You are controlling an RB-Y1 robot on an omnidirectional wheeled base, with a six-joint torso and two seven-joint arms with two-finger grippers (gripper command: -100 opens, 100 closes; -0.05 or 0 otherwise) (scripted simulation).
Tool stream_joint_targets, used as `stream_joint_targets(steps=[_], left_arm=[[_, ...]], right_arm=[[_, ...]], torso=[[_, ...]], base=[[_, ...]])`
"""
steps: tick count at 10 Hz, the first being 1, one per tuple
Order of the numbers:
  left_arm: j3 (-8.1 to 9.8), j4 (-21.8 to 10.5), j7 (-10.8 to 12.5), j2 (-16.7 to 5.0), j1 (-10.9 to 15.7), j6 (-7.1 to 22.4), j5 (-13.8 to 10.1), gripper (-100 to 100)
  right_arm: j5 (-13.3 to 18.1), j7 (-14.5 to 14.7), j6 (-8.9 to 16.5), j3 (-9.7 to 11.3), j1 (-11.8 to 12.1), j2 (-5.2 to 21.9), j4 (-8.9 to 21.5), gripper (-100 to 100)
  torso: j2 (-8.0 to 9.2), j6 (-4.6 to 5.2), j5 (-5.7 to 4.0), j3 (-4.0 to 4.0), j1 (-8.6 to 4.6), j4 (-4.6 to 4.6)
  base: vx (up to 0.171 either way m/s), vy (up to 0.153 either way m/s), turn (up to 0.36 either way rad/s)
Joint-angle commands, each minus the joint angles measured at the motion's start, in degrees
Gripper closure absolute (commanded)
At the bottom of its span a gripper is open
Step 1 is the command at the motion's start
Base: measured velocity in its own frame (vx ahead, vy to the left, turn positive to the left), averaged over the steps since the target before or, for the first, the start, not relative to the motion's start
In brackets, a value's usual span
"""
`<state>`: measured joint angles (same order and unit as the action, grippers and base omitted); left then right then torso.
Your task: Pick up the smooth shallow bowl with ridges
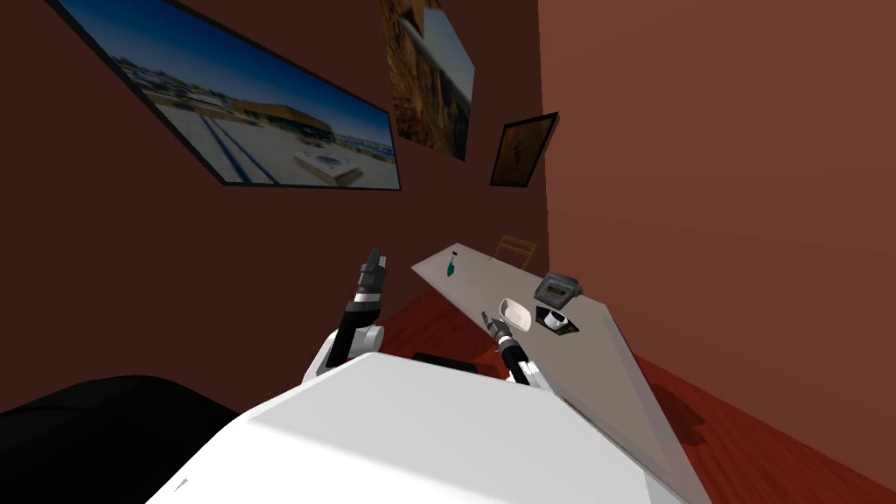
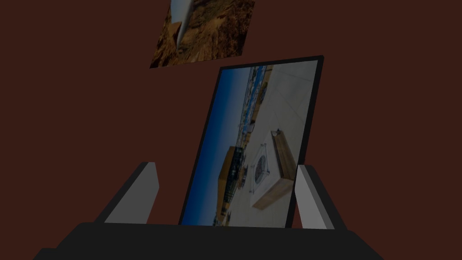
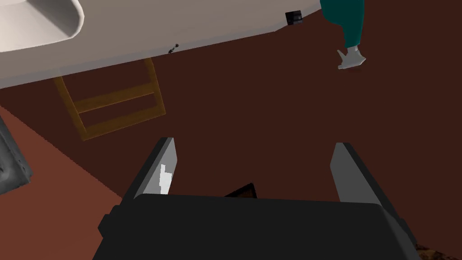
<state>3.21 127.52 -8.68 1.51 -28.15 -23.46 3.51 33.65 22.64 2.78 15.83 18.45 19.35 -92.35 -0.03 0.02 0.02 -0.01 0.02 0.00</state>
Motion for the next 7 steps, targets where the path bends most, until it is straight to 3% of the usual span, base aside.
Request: stream_joint_targets(steps=[1, 6, 7], left_arm=[[0.0, 0.0, 0.0, 0.0, 0.0, 0.0, 0.0, 0], [0.01, 0.0, 0.0, 0.0, -0.01, 0.0, 0.0, 0], [0.0, 0.0, 0.0, 0.0, 0.0, 0.0, 0.0, 0]], right_arm=[[0.99, 1.1, 0.88, 0.32, -0.38, 0.18, 2.04, -100], [6.21, 6.37, 4.91, 1.9, -2.93, 2.59, 10.28, -100], [6.21, 6.37, 4.91, 1.9, -2.93, 2.59, 11.15, -100]], torso=[[0.0, 0.0, 0.0, 0.0, 0.0, 0.0], [-0.02, 0.03, 0.0, -0.01, -0.04, -0.01], [-0.04, 0.01, -0.01, -0.02, -0.05, -0.01]], base=[[0.014, 0.01, 0.058], [0.023, 0.007, 0.096], [0.023, -0.002, 0.075]])
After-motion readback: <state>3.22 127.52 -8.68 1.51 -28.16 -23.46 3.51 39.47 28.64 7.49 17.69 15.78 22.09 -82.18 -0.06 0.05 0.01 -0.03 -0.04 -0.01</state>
